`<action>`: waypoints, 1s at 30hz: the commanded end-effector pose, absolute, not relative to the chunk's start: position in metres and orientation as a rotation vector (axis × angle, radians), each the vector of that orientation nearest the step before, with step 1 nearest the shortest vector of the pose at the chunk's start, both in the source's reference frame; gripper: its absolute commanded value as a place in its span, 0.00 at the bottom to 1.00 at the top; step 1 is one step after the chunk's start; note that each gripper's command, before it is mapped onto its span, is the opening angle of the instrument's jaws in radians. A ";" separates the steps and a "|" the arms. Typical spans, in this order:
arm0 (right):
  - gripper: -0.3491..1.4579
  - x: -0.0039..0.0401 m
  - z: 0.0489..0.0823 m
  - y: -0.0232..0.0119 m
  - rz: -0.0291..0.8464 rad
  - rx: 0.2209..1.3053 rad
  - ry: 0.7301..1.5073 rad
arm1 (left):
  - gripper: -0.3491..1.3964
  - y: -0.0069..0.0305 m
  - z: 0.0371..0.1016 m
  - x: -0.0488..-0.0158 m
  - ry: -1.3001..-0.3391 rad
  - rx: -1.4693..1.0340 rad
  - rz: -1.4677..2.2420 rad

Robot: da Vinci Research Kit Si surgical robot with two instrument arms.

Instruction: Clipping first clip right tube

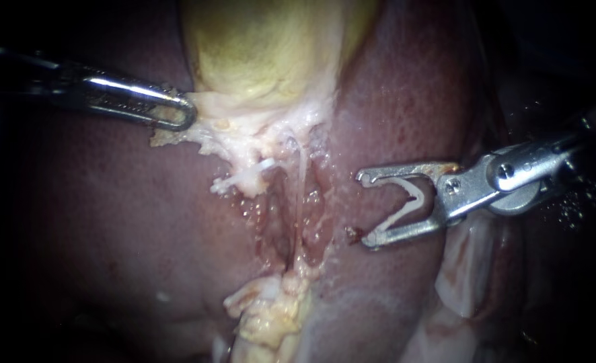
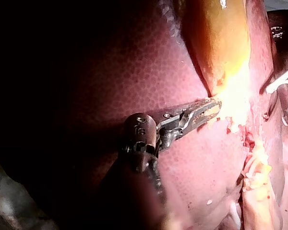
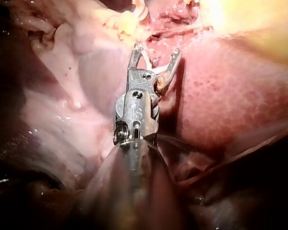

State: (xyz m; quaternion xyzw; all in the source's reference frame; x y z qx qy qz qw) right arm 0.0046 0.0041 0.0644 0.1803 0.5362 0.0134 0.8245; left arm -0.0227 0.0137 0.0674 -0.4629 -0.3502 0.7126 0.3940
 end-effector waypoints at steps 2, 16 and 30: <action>0.47 0.0046 0.0644 0.0041 0.028 0.384 1.140 | 0.00 0.0139 0.0670 -0.0225 -0.892 -1.174 1.807; 0.47 0.0051 0.0645 0.0040 0.045 0.392 1.137 | 0.00 0.0164 0.0603 -0.0193 -0.879 -1.180 1.790; 0.47 0.0104 0.0684 0.0015 0.175 0.478 1.121 | 0.00 0.0163 0.0606 -0.0194 -0.878 -1.181 1.791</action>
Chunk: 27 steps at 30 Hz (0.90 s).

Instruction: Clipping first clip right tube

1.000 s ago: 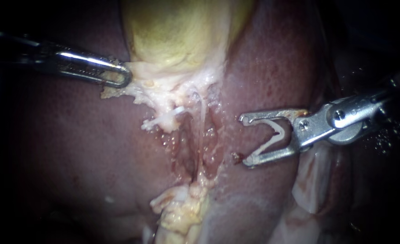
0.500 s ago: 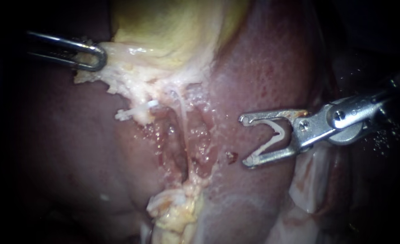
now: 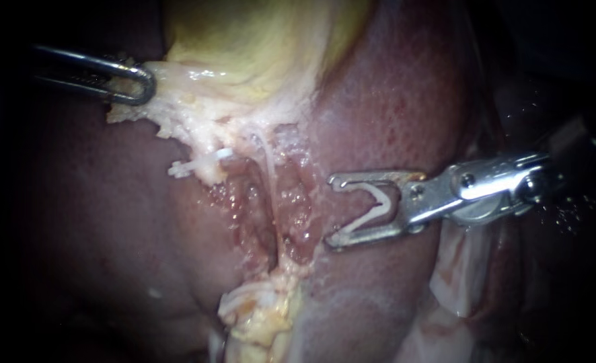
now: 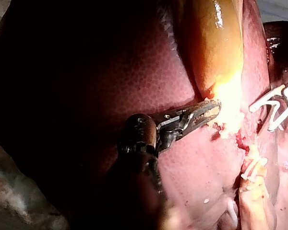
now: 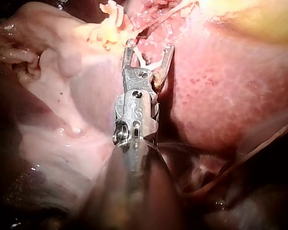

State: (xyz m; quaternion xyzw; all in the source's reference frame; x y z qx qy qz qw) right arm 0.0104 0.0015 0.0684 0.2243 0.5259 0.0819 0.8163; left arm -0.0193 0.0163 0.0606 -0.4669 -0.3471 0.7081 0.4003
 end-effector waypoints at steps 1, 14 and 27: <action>0.47 0.0108 0.0688 0.0013 0.182 0.487 1.123 | 0.00 0.0163 0.0606 -0.0194 -0.877 -1.181 1.791; 0.47 0.0140 0.0732 0.0004 0.277 0.606 1.189 | 0.00 0.0162 0.0605 -0.0194 -0.877 -1.180 1.791; 0.47 0.0170 0.0735 -0.0009 0.317 0.711 1.331 | 0.00 0.0162 0.0605 -0.0195 -0.876 -1.180 1.790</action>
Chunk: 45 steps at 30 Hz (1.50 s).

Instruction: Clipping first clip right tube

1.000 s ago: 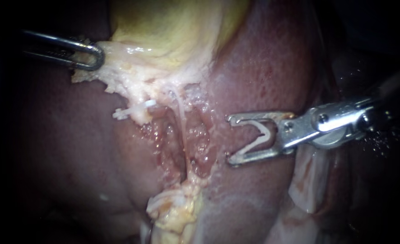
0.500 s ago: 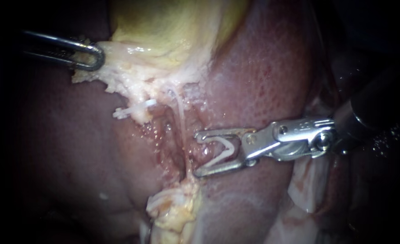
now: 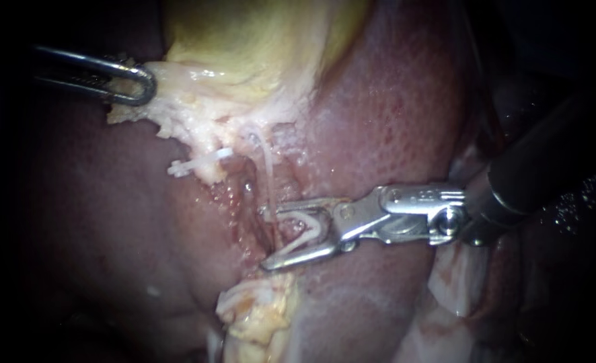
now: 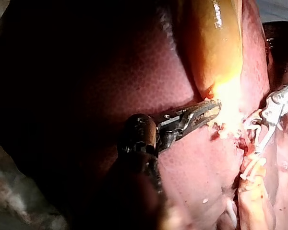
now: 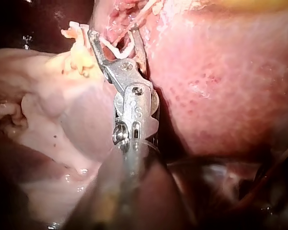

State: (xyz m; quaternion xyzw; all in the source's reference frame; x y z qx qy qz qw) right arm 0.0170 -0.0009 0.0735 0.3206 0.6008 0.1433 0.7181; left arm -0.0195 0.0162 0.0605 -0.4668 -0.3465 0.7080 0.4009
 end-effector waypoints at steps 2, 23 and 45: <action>0.47 0.0173 0.0730 -0.0014 0.306 0.730 1.346 | 0.00 0.0162 0.0605 -0.0195 -0.876 -1.180 1.790; 0.34 0.0168 0.0667 -0.0027 0.362 0.947 1.317 | 0.00 0.0162 0.0605 -0.0195 -0.876 -1.180 1.790; 0.00 0.0157 0.0671 -0.0029 0.461 0.953 1.293 | 0.00 0.0162 0.0605 -0.0195 -0.876 -1.180 1.790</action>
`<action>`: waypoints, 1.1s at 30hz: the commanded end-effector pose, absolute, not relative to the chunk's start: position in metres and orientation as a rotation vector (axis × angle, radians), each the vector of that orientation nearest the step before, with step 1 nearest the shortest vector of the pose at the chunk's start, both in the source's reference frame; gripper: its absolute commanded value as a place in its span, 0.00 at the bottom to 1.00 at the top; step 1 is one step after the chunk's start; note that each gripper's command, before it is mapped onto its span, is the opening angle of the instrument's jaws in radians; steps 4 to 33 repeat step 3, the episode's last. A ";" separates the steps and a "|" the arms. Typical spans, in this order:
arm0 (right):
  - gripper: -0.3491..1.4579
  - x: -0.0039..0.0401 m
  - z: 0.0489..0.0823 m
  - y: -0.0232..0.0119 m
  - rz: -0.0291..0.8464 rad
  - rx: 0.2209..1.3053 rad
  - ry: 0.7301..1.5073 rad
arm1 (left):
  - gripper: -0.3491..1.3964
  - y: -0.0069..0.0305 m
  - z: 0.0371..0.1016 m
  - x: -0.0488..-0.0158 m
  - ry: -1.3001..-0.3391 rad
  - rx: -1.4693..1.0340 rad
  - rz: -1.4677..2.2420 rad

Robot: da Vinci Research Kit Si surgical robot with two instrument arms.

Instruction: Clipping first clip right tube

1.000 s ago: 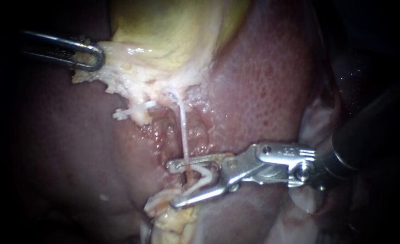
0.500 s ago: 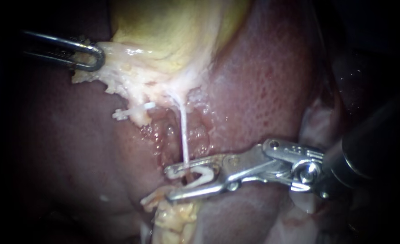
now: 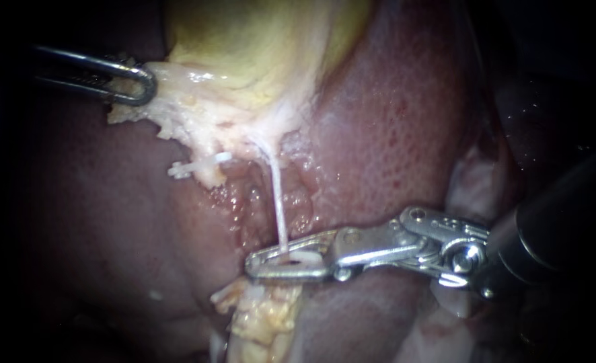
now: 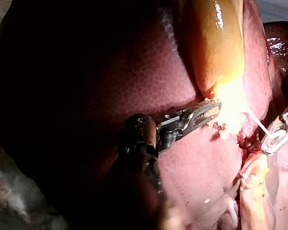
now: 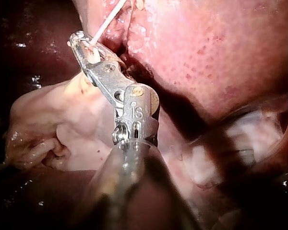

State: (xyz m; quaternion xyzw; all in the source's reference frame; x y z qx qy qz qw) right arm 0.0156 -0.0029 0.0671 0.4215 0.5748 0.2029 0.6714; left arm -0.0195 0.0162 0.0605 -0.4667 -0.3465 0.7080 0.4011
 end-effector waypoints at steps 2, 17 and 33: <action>0.00 0.0157 0.0672 -0.0031 0.470 0.960 1.288 | 0.00 0.0162 0.0605 -0.0195 -0.876 -1.180 1.790; 0.00 0.0157 0.0674 -0.0032 0.469 0.959 1.288 | 0.00 0.0162 0.0605 -0.0195 -0.876 -1.180 1.790; 0.00 0.0157 0.0674 -0.0032 0.469 0.959 1.288 | 0.00 0.0162 0.0605 -0.0195 -0.876 -1.180 1.790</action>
